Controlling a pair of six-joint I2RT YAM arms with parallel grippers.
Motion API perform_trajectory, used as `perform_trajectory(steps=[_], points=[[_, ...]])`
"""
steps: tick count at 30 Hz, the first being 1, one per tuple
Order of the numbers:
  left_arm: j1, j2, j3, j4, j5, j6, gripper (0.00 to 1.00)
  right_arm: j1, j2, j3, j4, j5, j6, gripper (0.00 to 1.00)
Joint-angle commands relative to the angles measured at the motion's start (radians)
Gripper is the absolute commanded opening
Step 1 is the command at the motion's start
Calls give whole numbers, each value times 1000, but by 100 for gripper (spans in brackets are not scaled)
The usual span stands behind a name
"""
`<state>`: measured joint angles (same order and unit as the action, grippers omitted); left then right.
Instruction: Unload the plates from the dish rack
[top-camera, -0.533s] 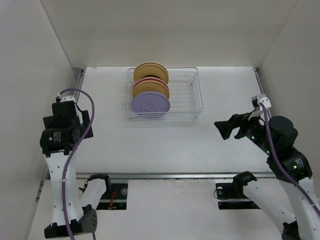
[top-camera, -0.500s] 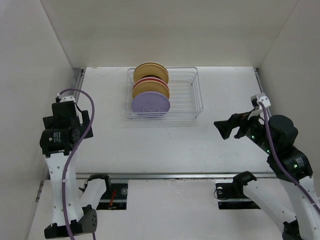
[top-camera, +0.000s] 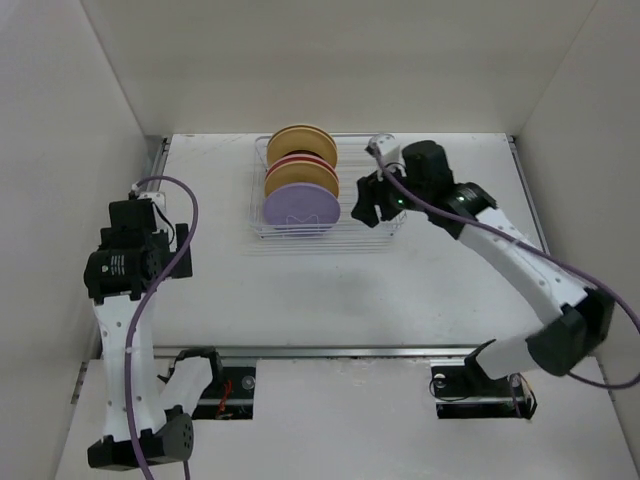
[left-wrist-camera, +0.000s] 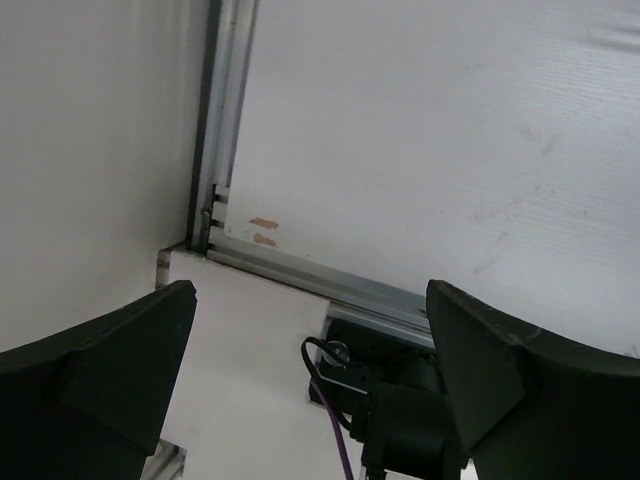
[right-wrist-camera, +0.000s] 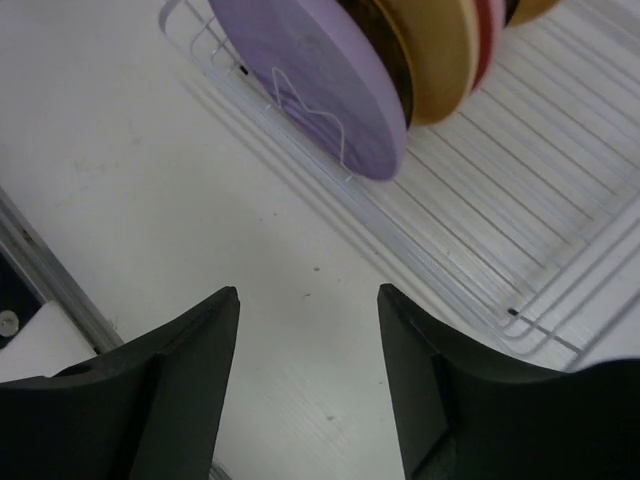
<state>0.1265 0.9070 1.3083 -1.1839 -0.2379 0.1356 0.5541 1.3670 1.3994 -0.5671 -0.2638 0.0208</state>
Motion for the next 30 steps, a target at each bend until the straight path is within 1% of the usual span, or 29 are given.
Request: perform_trajectory(steps=[1, 3, 4, 5, 6, 7, 8, 9, 10, 11, 12, 13, 14, 15, 18, 20, 21, 23, 24, 27, 28, 30], points=[[1, 79, 26, 32, 156, 102, 100, 78, 117, 130, 39, 38, -84, 62], [1, 156, 86, 21, 204, 102, 99, 78, 188, 205, 39, 38, -84, 61], [1, 256, 170, 11, 236, 102, 97, 78, 248, 267, 39, 38, -84, 61], [1, 314, 221, -14, 270, 102, 95, 78, 276, 294, 50, 60, -84, 62], [1, 376, 276, -26, 334, 102, 89, 78, 309, 327, 50, 78, -84, 62], [1, 505, 334, -40, 357, 76, 87, 78, 348, 425, -17, 93, -84, 62], [-19, 570, 461, -68, 374, 59, 85, 78, 419, 476, -51, 103, -84, 62], [-28, 633, 523, -78, 400, 42, 83, 78, 446, 519, -82, 103, -84, 62], [-42, 747, 586, -91, 400, 24, 82, 78, 463, 556, -111, 116, -58, 62], [-51, 797, 642, -101, 416, -13, 80, 87, 452, 576, -141, 127, -38, 64], [-62, 838, 734, -111, 431, -13, 80, 87, 431, 576, -142, 138, -7, 68], [-62, 869, 758, -111, 449, -13, 80, 87, 400, 549, -142, 153, 5, 71], [-77, 912, 772, -100, 450, -13, 79, 87, 333, 502, -131, 190, 22, 74], [-91, 926, 772, -82, 440, -13, 79, 87, 301, 483, -131, 190, 53, 78], [-100, 957, 761, -36, 491, -28, 79, 112, 207, 420, -120, 140, 91, 87], [-114, 967, 747, 22, 576, -28, 79, 132, 207, 420, -120, 114, 111, 90], [-131, 983, 747, 42, 594, -39, 79, 154, 207, 434, -120, 104, 111, 90], [-152, 992, 747, 114, 594, -39, 79, 164, 259, 461, -120, 104, 111, 90], [-174, 1018, 747, 156, 594, -50, 79, 173, 317, 519, -154, 115, 111, 90], [-203, 1056, 765, 179, 557, -60, 79, 173, 400, 608, -203, 149, 78, 90], [-215, 1088, 776, 179, 542, -60, 79, 173, 438, 618, -194, 168, 59, 90], [-215, 1119, 810, 179, 493, -60, 76, 173, 478, 618, -185, 182, 5, 88]])
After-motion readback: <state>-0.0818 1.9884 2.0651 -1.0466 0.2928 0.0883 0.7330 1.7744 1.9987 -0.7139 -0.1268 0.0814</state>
